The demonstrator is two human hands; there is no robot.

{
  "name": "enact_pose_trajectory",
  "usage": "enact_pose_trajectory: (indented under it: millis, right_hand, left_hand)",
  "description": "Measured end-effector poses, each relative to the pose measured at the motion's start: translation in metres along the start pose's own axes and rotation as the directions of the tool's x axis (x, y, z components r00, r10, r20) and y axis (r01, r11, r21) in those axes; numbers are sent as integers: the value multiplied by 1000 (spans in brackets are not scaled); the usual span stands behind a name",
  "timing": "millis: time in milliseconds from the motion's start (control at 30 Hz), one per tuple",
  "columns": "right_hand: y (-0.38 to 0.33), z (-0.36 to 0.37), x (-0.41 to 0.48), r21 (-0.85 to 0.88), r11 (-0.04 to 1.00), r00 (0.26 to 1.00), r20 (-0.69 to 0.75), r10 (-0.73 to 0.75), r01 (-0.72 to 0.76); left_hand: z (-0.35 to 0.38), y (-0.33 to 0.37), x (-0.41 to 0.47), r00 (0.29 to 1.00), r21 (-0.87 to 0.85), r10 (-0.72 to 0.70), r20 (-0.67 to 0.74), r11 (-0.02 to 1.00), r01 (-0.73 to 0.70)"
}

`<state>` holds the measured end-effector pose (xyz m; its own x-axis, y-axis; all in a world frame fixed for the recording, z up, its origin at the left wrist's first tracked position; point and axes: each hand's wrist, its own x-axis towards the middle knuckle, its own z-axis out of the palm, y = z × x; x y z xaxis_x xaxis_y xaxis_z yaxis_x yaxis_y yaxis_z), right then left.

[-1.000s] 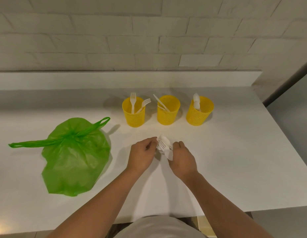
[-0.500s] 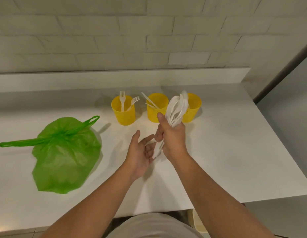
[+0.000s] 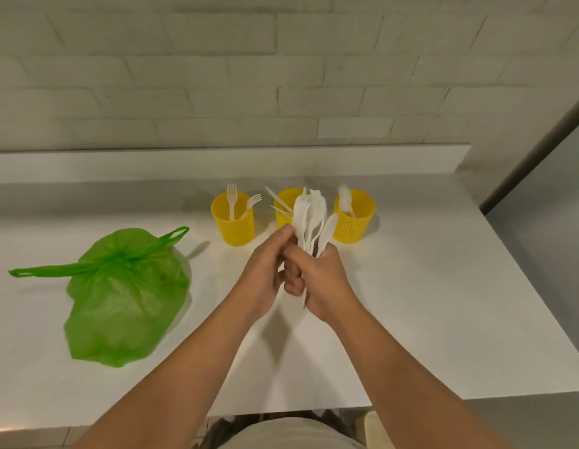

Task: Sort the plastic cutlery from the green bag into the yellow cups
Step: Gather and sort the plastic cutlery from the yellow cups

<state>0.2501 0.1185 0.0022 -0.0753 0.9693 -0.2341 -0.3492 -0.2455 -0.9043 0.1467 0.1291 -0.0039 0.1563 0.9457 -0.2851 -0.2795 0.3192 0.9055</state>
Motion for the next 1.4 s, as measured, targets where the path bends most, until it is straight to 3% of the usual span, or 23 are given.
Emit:
enact_pose_trajectory:
  millis: [67, 167, 300, 433, 533, 633, 733, 900, 1100, 1267, 1400]
  right_hand:
    - [-8, -9, -4, -57, 995, 989, 111, 93, -87]
    - [-18, -18, -9, -218, 963, 948, 237, 210, -159]
    - [-21, -22, -11, -319, 937, 929, 283, 239, -144]
    - [-20, -33, -17, -269, 957, 904, 371, 210, -112]
    - [-18, -37, -19, -231, 959, 933, 281, 226, -163]
    - [-15, -39, -19, -200, 974, 976, 165, 143, -109]
    - [-11, -42, -17, -183, 980, 990, 93, 102, -84]
    - [-8, -45, -17, -294, 952, 996, 59, -69, 84]
    - [9, -48, -5, -431, 886, 971, -77, -225, 171]
    - [10, -43, 3, -432, 886, 950, -167, -264, 170]
    - [-11, -41, 16, -347, 934, 987, -95, -128, 88]
  left_hand:
    - [-5, 10, 3, 994, 129, 7, 106, 991, -21]
    - [-3, 23, -2, 986, 184, 8, 167, 982, -39]
    - [8, 22, -10, 993, 235, -14, 117, 972, -14]
    - [18, 19, -11, 1000, 115, -6, -11, 993, 7]
    - [23, 17, -7, 998, 79, 31, -62, 997, -26]
    - [27, 10, -2, 997, 108, 58, -43, 993, -53]
    - [35, -1, -3, 1000, 51, -9, -8, 999, 10]
    - [39, -12, -3, 998, -8, -4, -69, 1000, 3]
    - [39, -7, -3, 973, -127, 34, -227, 990, -64]
    - [20, -3, 2, 944, -131, 49, -327, 987, -96]
    - [11, 2, -5, 971, -90, 19, -239, 995, -42]
